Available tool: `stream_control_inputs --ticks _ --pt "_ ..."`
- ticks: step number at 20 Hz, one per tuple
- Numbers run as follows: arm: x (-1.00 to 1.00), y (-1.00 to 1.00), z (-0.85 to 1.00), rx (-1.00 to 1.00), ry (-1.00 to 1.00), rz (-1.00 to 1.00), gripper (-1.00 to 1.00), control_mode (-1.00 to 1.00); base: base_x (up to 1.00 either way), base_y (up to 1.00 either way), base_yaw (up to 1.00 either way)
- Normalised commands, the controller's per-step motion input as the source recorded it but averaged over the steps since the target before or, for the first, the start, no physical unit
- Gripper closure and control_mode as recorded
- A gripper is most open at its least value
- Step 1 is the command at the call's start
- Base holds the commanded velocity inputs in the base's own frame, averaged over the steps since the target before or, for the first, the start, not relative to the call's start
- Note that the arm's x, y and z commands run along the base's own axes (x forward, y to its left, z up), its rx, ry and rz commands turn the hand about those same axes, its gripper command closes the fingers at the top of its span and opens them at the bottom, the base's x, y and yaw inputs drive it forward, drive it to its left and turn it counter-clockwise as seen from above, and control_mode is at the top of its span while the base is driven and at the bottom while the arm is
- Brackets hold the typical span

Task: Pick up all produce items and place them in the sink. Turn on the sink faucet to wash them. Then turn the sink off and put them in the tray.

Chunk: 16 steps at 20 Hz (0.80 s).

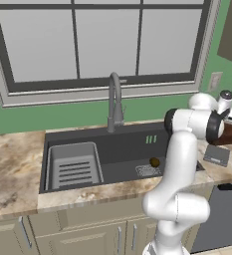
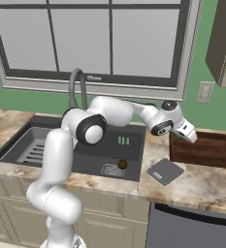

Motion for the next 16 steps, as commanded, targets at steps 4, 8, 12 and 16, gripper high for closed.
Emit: stream_control_inputs --ticks 4,8,12,16 --pt "0.26 -0.16 -0.16 0.00 0.11 0.00 1.00 -1.00 0.00 0.00 0.00" --pt "0.26 -0.10 -0.24 0.00 0.13 0.00 1.00 -1.00 0.00 0.00 0.00" --pt "0.23 -0.05 -0.29 0.00 0.12 0.00 1.00 -1.00 0.00 0.00 0.00" --pt "0.06 -0.03 -0.36 0.00 0.07 0.00 1.00 -1.00 0.00 0.00 0.00"
